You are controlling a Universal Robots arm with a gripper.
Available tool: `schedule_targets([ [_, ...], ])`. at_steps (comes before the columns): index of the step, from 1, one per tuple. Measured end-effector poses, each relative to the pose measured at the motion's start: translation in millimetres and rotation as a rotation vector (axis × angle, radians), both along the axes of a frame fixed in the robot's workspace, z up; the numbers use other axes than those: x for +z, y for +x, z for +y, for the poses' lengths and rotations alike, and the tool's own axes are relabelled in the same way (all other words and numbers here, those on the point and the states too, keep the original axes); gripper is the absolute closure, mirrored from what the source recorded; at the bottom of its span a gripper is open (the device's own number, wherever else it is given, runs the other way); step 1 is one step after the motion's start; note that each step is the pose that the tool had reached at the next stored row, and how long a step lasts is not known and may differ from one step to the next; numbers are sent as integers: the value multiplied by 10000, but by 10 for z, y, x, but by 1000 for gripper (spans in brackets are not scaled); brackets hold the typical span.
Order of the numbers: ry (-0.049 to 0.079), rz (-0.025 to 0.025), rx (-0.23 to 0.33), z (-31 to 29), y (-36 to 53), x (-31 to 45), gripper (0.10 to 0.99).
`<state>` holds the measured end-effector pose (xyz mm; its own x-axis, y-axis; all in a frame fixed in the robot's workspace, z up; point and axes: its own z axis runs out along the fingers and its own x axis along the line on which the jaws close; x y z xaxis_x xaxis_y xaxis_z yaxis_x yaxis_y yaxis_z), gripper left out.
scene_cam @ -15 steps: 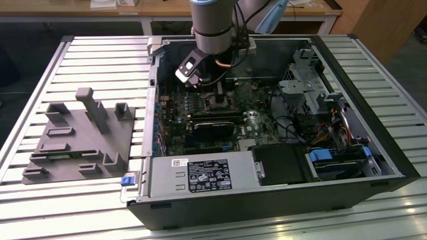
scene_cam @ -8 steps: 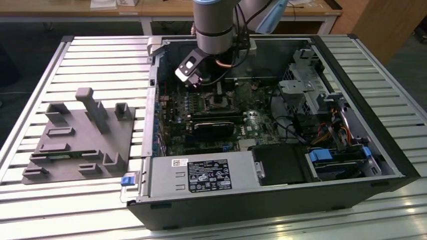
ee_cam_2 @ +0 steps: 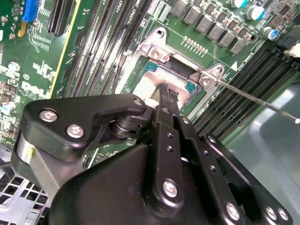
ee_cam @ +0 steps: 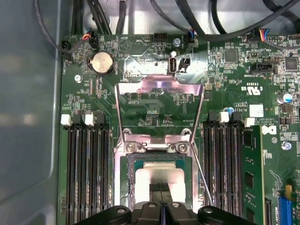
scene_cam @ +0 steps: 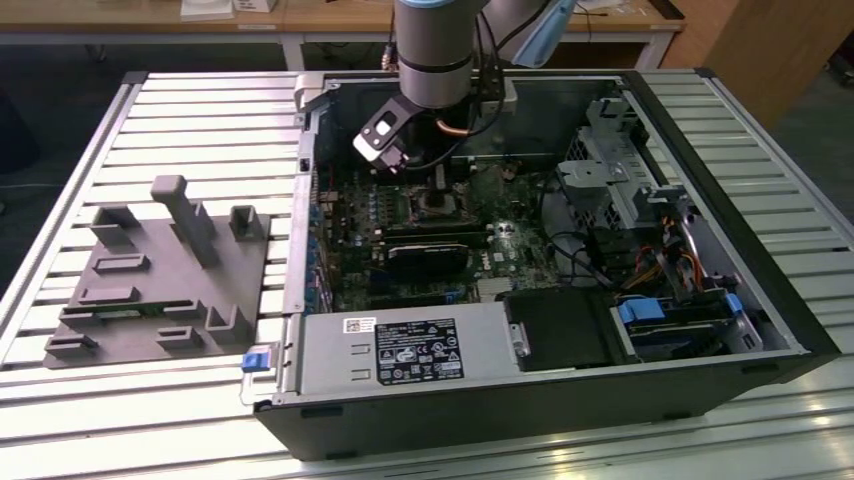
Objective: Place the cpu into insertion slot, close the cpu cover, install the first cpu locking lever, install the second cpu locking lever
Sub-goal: 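Place the cpu into insertion slot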
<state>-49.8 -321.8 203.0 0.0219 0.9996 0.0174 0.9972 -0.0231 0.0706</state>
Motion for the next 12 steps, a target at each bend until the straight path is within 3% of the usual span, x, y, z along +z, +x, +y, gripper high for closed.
schedule_targets([
  [12,-2,1,0,0,24,-21,980],
])
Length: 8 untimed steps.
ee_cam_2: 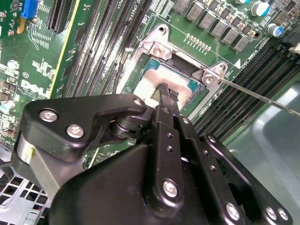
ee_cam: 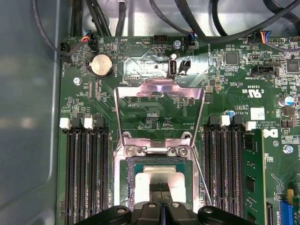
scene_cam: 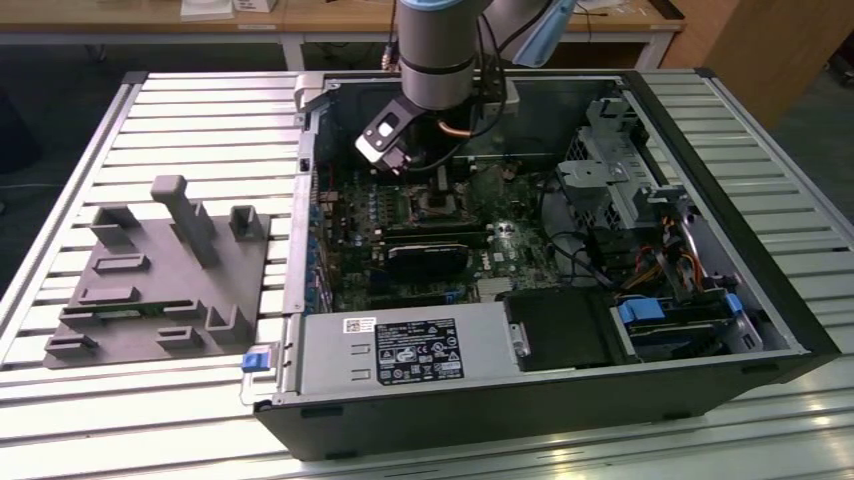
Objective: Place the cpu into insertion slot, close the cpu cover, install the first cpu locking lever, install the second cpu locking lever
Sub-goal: 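Place the cpu into insertion slot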
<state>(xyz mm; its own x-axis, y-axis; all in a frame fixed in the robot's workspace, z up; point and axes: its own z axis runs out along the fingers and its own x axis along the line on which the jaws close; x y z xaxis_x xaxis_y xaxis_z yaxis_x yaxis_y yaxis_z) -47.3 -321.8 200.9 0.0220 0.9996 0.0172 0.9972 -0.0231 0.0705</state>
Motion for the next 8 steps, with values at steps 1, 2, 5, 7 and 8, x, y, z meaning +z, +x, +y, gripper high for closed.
schedule_targets([
  [1,-1,1,0,0,2,-2,980],
  [2,-2,1,1,-1,5,-5,980],
  [5,-3,3,0,0,11,-11,980],
  [7,-1,1,-1,0,12,-12,980],
  [8,0,0,-1,0,12,-13,980],
])
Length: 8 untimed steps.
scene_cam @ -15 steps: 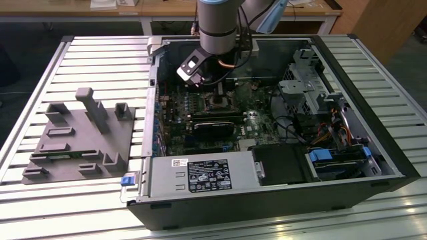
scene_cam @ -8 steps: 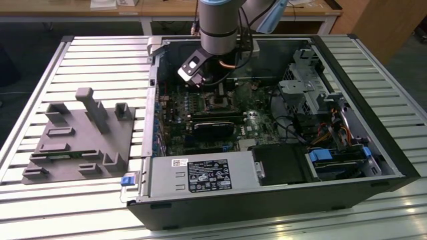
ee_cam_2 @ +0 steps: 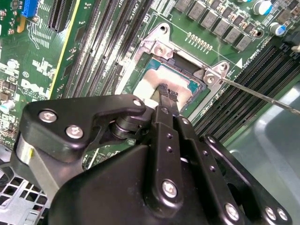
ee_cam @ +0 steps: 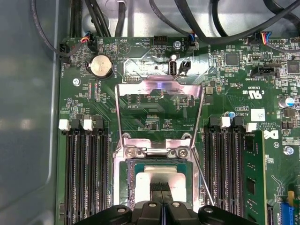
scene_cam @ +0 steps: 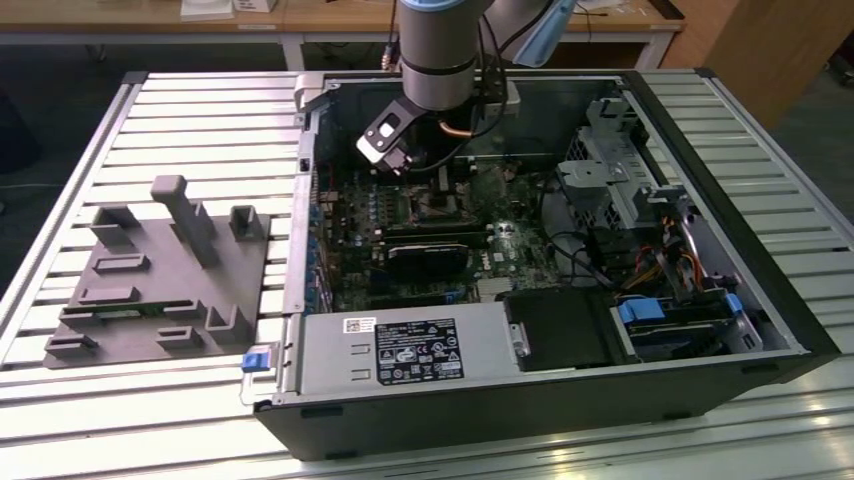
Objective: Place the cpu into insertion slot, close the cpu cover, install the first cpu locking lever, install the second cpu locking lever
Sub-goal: 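Place the cpu into insertion slot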
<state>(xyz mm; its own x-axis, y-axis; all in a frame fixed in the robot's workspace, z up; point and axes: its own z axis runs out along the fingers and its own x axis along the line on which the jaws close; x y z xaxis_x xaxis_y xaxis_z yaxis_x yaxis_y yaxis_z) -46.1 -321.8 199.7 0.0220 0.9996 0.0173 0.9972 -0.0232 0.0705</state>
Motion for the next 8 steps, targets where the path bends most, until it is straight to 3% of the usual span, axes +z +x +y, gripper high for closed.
schedule_targets([
  [8,25,-2,1,0,1,23,980],
])
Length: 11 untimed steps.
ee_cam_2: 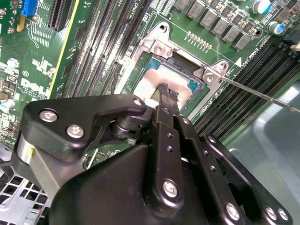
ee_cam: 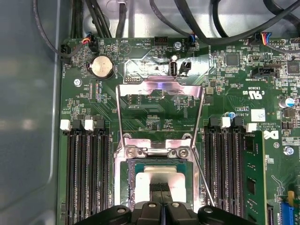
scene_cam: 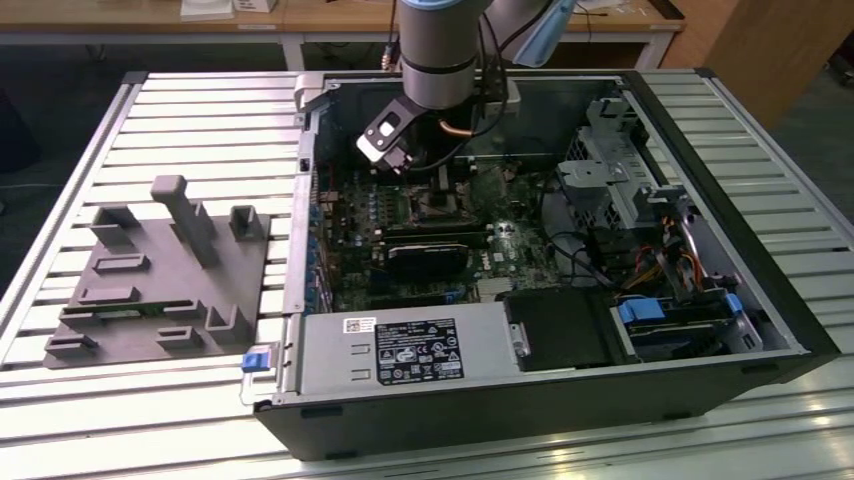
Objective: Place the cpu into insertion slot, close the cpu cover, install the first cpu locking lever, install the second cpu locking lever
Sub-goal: 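Place the cpu into insertion slot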
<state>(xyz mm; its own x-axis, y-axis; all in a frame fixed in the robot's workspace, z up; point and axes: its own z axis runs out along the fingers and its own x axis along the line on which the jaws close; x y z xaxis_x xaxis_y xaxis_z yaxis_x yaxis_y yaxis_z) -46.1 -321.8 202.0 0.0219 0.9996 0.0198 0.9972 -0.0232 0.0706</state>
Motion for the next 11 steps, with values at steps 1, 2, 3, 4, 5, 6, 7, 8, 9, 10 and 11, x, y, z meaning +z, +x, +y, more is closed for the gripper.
schedule_targets([
  [1,4,0,0,0,0,7,980],
  [2,5,1,0,0,0,16,980],
  [3,6,1,0,0,0,26,980],
  [4,6,1,0,0,0,37,980],
  [5,7,1,0,0,0,50,980],
  [6,7,1,0,0,0,64,980],
  [7,6,1,0,0,0,76,980],
  [8,7,1,0,0,0,82,980],
  [9,8,0,0,0,0,83,980],
  [10,8,0,0,0,0,83,980],
  [11,9,0,0,0,0,83,980],
])
